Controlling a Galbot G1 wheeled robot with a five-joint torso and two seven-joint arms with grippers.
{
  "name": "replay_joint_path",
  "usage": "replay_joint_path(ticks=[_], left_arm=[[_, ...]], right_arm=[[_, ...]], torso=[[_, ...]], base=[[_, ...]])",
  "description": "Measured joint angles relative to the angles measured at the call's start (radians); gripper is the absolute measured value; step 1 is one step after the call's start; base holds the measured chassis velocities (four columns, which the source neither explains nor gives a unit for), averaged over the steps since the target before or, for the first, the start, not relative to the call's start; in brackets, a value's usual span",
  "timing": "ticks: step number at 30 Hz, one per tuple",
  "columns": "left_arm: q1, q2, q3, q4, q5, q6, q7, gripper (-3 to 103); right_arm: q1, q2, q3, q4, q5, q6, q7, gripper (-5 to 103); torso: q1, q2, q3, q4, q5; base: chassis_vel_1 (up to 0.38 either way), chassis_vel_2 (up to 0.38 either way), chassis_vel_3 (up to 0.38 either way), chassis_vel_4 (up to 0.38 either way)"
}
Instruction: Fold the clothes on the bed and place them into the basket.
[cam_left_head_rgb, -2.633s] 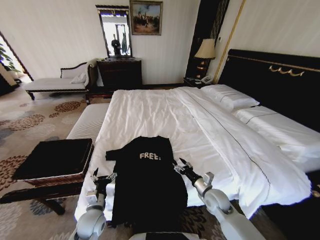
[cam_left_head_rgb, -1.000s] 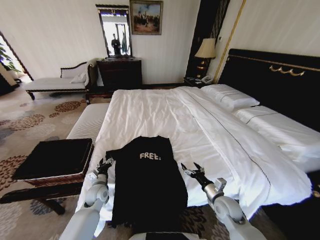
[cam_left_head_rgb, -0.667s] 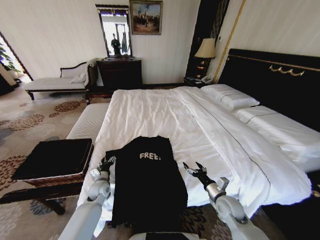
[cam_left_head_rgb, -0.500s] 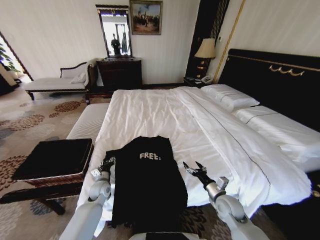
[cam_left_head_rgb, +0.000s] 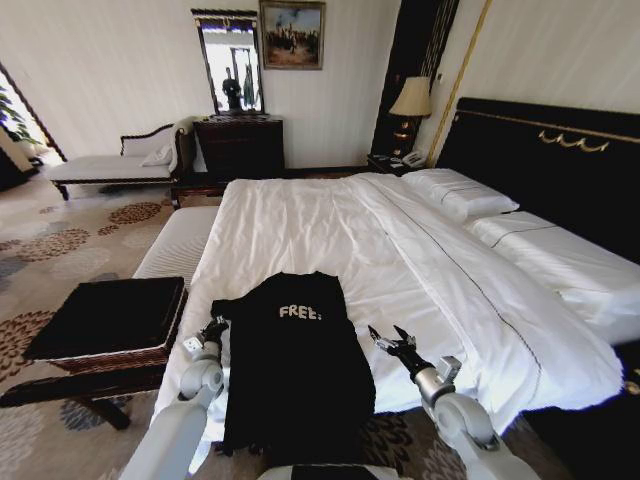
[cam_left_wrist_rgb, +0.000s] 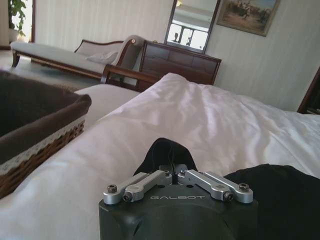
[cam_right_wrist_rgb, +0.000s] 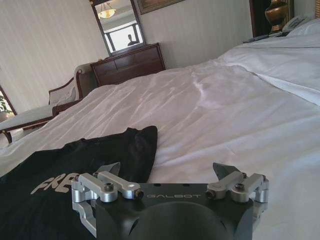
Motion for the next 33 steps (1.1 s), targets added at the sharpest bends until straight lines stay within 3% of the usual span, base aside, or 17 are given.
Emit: replay_joint_path(ticks=[1,6,7,9,10,13,18,20,23,27,33], left_arm=[[0.0,0.0,0.0,0.0,0.0,0.0,0.0,0],[0.001,0.055,0.07,-0.044,0.214,-0.05,0.06,0],[0.001,0.055,0.07,-0.044,0.214,-0.05,0.06,0],[0.003,0.087,0.117,-0.049,0.34,-0.077,0.107,0],[0.003,0.087,0.117,-0.049,0.34,-0.077,0.107,0],[0.026,0.125,0.143,-0.05,0.44,-0.098,0.14,0],[0.012,0.17,0.202,-0.042,0.487,-0.103,0.162,0],[-0.016,0.194,0.251,-0.029,0.505,-0.103,0.174,0],[-0.051,0.221,0.33,-0.023,0.52,-0.104,0.185,0],[-0.071,0.231,0.4,-0.014,0.53,-0.105,0.2,0],[-0.064,0.229,0.429,-0.008,0.541,-0.097,0.204,0]], right_arm=[[0.0,0.0,0.0,0.0,0.0,0.0,0.0,100],[0.002,0.004,0.001,-0.003,0.002,0.002,0.0,100],[0.002,0.004,0.001,-0.003,0.002,0.002,0.0,100],[0.011,0.003,-0.005,-0.006,0.004,0.002,0.0,100],[0.011,0.003,-0.005,-0.006,0.004,0.002,0.0,100],[0.058,-0.023,-0.048,-0.022,0.021,-0.002,0.006,100],[0.081,-0.035,-0.072,-0.035,0.029,-0.004,0.007,100],[0.086,-0.035,-0.079,-0.041,0.029,-0.005,0.008,100],[0.088,-0.03,-0.082,-0.042,0.029,-0.005,0.008,100],[0.089,-0.029,-0.081,-0.042,0.028,-0.005,0.009,100],[0.09,-0.031,-0.081,-0.042,0.03,-0.007,0.009,100]], torso=[[0.0,0.0,0.0,0.0,0.0],[0.0,0.0,0.0,0.0,0.0001],[0.0,0.0,0.0,0.0,0.0001],[0.0,0.0,0.0,-0.0004,-0.0001],[0.0,0.0,0.0,-0.0004,-0.0001],[0.0,0.0,0.0,0.0005,-0.0001],[0.0,0.0,0.0,0.0008,0.0001],[0.0,0.0,0.0,-0.0005,-0.0002],[0.0,0.0,0.0,-0.0001,0.0001],[0.0,0.0,0.0,-0.0001,-0.0001],[0.0,0.0,0.0,0.0001,0.0]], base=[[0.0,0.0,0.0,0.0],[0.0,0.0,0.0,0.0],[0.0,0.0,0.0,0.0],[0.0,0.0,0.0,0.0],[0.0,0.0,0.0,0.0],[0.0,0.0,0.0,0.0],[0.0,0.0,0.0,0.0],[0.0,0.0,0.0,0.0],[0.0,0.0,0.0,0.0],[0.0,0.0,0.0,0.0],[0.0,0.0,0.0,0.0]])
